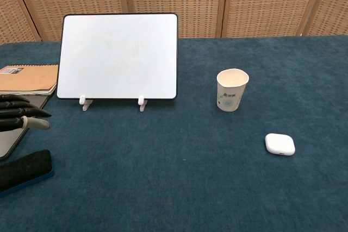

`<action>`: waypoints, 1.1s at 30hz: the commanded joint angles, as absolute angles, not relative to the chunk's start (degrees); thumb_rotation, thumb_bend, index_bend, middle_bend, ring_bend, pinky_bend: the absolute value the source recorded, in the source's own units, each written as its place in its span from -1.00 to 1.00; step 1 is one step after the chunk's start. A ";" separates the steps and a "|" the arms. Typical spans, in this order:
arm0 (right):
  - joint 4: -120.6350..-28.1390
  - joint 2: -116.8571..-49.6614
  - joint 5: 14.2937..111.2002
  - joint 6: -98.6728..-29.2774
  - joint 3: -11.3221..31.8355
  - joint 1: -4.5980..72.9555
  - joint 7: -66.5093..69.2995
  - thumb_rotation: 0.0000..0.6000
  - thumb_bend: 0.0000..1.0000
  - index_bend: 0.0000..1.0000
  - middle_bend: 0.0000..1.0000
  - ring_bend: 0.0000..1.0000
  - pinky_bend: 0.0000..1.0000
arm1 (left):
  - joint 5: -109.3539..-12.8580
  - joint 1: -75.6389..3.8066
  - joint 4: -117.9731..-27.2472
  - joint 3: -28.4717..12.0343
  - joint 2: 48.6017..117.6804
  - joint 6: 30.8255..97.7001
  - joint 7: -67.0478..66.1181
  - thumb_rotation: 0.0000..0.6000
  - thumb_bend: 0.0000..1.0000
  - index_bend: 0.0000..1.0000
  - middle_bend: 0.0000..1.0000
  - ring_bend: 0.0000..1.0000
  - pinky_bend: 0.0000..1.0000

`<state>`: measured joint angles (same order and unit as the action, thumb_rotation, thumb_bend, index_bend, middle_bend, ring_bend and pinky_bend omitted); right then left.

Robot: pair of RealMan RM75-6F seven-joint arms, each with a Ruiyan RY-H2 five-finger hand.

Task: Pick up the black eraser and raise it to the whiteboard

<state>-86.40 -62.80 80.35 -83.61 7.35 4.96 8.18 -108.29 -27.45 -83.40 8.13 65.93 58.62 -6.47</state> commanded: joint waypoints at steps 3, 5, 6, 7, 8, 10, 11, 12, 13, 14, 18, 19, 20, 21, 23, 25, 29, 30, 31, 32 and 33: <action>-86.43 -62.97 80.15 -83.26 7.36 5.11 7.63 1.00 -1.00 -1.00 -1.00 -1.00 -1.00 | -110.41 -29.06 -77.18 10.35 69.95 57.45 -2.71 1.00 -1.00 -1.00 -1.00 -1.00 -1.00; -86.51 -62.98 79.98 -83.30 7.46 5.08 7.48 1.00 -1.00 -1.00 -1.00 -1.00 -1.00 | -111.40 -29.53 -75.13 11.02 71.01 58.01 -1.48 1.00 -1.00 -1.00 -1.00 -1.00 -1.00; -86.54 -62.98 79.91 -83.32 7.50 5.06 7.44 1.00 -1.00 -1.00 -1.00 -1.00 -1.00 | -111.81 -29.70 -74.42 11.28 71.36 58.26 -1.09 1.00 -1.00 -1.00 -1.00 -1.00 -1.00; -86.57 -62.98 79.84 -83.33 7.53 5.04 7.41 1.00 -1.00 -1.00 -1.00 -1.00 -1.00 | -112.16 -29.87 -73.77 11.50 71.69 58.56 -0.68 1.00 -1.00 -1.00 -1.00 -1.00 -1.00; -86.58 -62.97 79.74 -83.31 7.57 5.02 7.41 1.00 -1.00 -1.00 -1.00 -1.00 -1.00 | -112.50 -30.03 -73.16 11.69 72.01 58.91 -0.26 1.00 -1.00 -1.00 -1.00 -1.00 -1.00; -86.60 -62.95 79.60 -83.26 7.64 5.01 7.42 1.00 -1.00 -1.00 -1.00 -1.00 -1.00 | -112.85 -30.33 -72.11 11.95 72.62 59.42 0.60 1.00 -1.00 -1.00 -1.00 -1.00 -1.00; -86.65 -62.92 79.53 -83.22 7.67 5.01 7.50 1.00 -1.00 -1.00 -1.00 -1.00 -1.00 | -112.96 -30.53 -71.46 12.05 73.07 59.73 1.12 1.00 -1.00 -1.00 -1.00 -1.00 -1.00; -86.65 -62.90 79.47 -83.19 7.70 5.00 7.55 1.00 -1.00 -1.00 -1.00 -1.00 -1.00 | -113.03 -30.67 -71.07 12.11 73.38 59.91 1.47 1.00 -1.00 -1.00 -1.00 -1.00 -1.00; -86.64 -62.87 79.42 -83.17 7.73 4.99 7.59 1.00 -1.00 -1.00 -1.00 -1.00 -1.00 | -113.09 -30.78 -70.72 12.21 73.66 60.06 1.79 1.00 -1.00 -1.00 -1.00 -1.00 -1.00; -86.64 -62.85 79.37 -83.18 7.77 4.97 7.65 1.00 -1.00 -1.00 -1.00 -1.00 -1.00 | -113.23 -30.95 -70.19 12.45 74.06 60.19 2.17 1.00 -1.00 -1.00 -1.00 -1.00 -1.00; -86.60 -62.81 79.29 -83.02 7.81 4.99 7.84 1.00 -1.00 -1.00 -1.00 -1.00 -1.00 | -113.37 -31.28 -68.95 13.12 75.07 59.99 2.55 1.00 -1.00 -1.00 -1.00 -1.00 -1.00; -86.59 -62.79 79.28 -82.99 7.82 4.99 7.93 1.00 -1.00 -1.00 -1.00 -1.00 -1.00 | -113.33 -31.31 -68.75 13.23 75.32 60.04 2.69 1.00 -1.00 -1.00 -1.00 -1.00 -1.00; -86.57 -62.77 79.28 -82.98 7.83 4.99 7.99 1.00 -1.00 -1.00 -1.00 -1.00 -1.00 | -113.31 -31.30 -68.53 13.31 75.57 60.22 2.82 1.00 -1.00 -1.00 -1.00 -1.00 -1.00; -86.57 -62.74 79.28 -83.01 7.86 4.98 8.09 1.00 -1.00 -1.00 -1.00 -1.00 -1.00 | -113.31 -31.29 -68.28 13.37 75.79 60.47 2.91 1.00 -1.00 -1.00 -1.00 -1.00 -1.00; -86.53 -62.71 79.28 -82.97 7.88 4.97 8.25 1.00 -1.00 -1.00 -1.00 -1.00 -1.00 | -113.16 -31.38 -67.81 13.65 76.15 60.42 3.07 1.00 -1.00 -1.00 -1.00 -1.00 -0.99; -86.51 -62.66 79.30 -82.86 7.86 4.98 8.41 1.00 -1.00 -1.00 -1.00 -1.00 -1.00 | -112.94 -31.58 -67.73 13.92 76.29 60.01 3.25 1.00 -1.00 -1.00 -1.00 -1.00 -0.87; -86.44 -62.61 79.37 -82.93 7.90 4.95 8.64 1.00 -1.00 -1.00 -1.00 -1.00 -1.00 | -113.14 -31.57 -67.02 14.17 77.02 61.53 3.90 1.00 -1.00 -0.71 -0.67 -0.68 -0.47; -86.42 -62.61 79.36 -82.91 7.89 4.93 8.71 1.00 -1.00 -1.00 -1.00 -1.00 -1.00 | -113.23 -31.44 -66.60 14.14 77.27 62.26 4.03 1.00 -1.00 -0.51 -0.52 -0.55 -0.37; -86.41 -62.60 79.35 -82.87 7.88 4.93 8.79 1.00 -1.00 -1.00 -1.00 -1.00 -1.00 | -113.18 -31.32 -66.22 14.13 77.47 62.71 4.15 1.00 -0.99 -0.36 -0.40 -0.46 -0.28; -86.37 -62.57 79.33 -82.76 7.87 4.95 8.87 1.00 -1.00 -1.00 -1.00 -1.00 -1.00 | -112.92 -31.20 -65.83 14.18 77.65 62.81 4.14 1.00 -0.98 -0.30 -0.35 -0.42 -0.23; -86.36 -62.56 79.33 -82.72 7.86 4.95 8.91 1.00 -1.00 -1.00 -1.00 -1.00 -1.00 | -112.80 -31.15 -65.61 14.20 77.78 62.91 4.07 1.00 -0.96 -0.26 -0.30 -0.38 -0.19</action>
<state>-86.37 -62.57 79.34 -82.74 7.87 4.95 8.89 -112.96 -31.31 -65.97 14.15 77.50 62.69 4.00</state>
